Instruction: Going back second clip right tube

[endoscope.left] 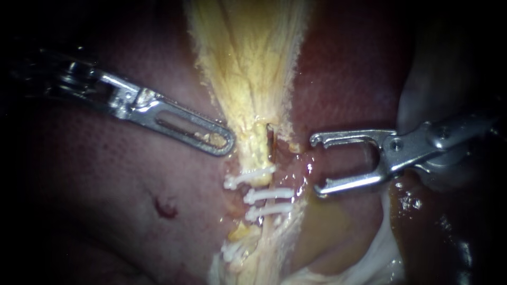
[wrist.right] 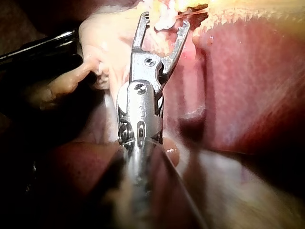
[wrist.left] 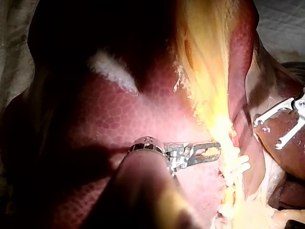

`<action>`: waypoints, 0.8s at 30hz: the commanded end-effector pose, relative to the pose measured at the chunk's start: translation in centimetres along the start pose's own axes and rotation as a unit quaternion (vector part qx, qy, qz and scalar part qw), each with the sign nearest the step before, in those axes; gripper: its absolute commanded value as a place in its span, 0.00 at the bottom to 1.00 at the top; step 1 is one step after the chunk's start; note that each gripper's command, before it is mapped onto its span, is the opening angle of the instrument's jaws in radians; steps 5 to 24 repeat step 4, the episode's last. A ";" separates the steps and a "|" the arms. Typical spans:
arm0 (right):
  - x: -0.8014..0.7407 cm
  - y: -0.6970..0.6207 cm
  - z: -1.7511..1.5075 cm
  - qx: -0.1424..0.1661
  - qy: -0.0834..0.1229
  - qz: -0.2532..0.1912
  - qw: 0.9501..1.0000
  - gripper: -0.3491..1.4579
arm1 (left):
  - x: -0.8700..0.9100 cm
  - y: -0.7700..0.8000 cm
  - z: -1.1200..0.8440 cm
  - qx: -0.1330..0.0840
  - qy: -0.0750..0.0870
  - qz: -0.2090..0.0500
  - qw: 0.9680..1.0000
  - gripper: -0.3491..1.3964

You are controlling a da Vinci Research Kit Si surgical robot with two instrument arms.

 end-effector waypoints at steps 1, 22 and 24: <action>0.01 0.00 0.00 0.000 0.000 0.000 1.000 0.47 | 0.00 0.00 0.00 0.000 0.000 0.000 1.000 0.00; 0.01 0.01 0.00 0.000 0.000 0.001 1.000 0.47 | 0.00 0.00 0.00 0.000 0.000 0.000 1.000 0.00; 0.01 0.01 0.00 0.000 0.000 0.001 1.000 0.47 | 0.00 0.00 0.00 0.000 0.000 0.000 1.000 0.00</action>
